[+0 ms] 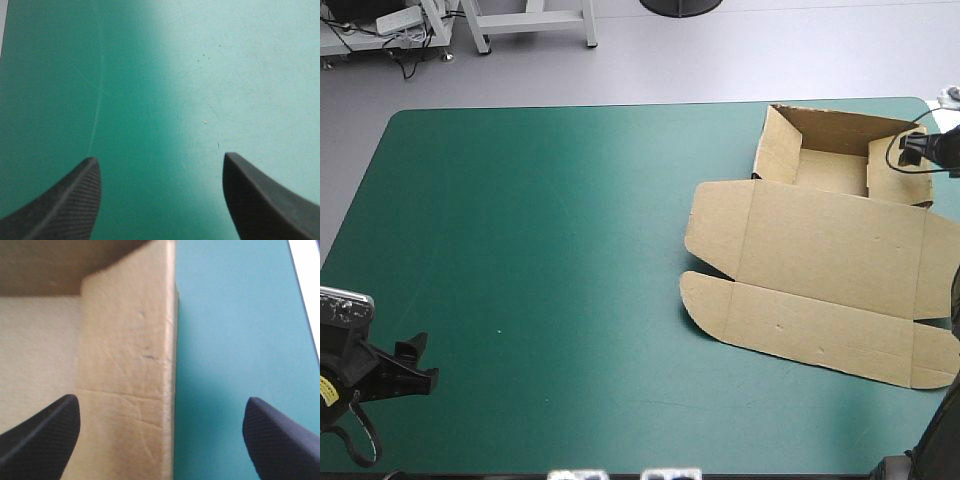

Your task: Fold the box

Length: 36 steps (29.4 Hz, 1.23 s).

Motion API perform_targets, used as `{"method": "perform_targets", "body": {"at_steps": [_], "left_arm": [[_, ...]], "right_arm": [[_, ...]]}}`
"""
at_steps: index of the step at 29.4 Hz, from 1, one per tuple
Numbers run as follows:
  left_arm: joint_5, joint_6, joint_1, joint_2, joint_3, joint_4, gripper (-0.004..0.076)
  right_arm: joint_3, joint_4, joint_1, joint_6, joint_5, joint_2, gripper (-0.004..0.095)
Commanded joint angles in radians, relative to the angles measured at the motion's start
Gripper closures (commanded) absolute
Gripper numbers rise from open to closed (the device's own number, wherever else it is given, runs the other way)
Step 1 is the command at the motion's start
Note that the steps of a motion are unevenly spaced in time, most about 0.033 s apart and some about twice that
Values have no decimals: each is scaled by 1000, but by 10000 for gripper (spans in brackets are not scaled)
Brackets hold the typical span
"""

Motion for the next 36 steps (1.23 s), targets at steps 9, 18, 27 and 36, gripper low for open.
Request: {"method": "perform_targets", "body": {"at_steps": [9, 18, 27, 36], "left_arm": [[22, -19, -4, 6, -24, 25, 232], [-20, -17, -4, 6, -24, 25, 233], [-28, -15, -4, 6, -24, 27, 483], [-31, -12, -4, 6, -22, 10, 697]], "right_arm": [[-172, 413, 30, -210, 167, -406, 332], [-116, 272, 244, -209, 167, -695, 921], [168, 190, 353, -179, 167, -988, 926], [687, 175, 353, -195, 167, -1308, 926]]}}
